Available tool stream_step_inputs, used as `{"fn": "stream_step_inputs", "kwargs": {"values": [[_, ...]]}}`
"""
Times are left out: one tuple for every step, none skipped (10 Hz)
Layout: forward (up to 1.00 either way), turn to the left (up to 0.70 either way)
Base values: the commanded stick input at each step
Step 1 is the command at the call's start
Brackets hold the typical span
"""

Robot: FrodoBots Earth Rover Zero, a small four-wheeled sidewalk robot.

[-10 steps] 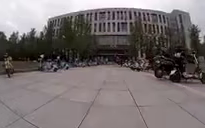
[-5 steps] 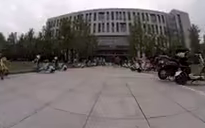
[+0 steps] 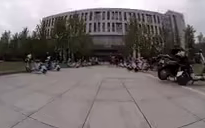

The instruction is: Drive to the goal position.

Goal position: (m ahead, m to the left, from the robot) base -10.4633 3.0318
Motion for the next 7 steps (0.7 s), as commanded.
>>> {"fn": "stream_step_inputs", "kwargs": {"values": [[0.7,-0.14],[0.7,-0.14],[0.7,-0.14],[0.7,-0.14],[0.7,-0.14],[0.7,-0.14],[0.7,-0.14]]}}
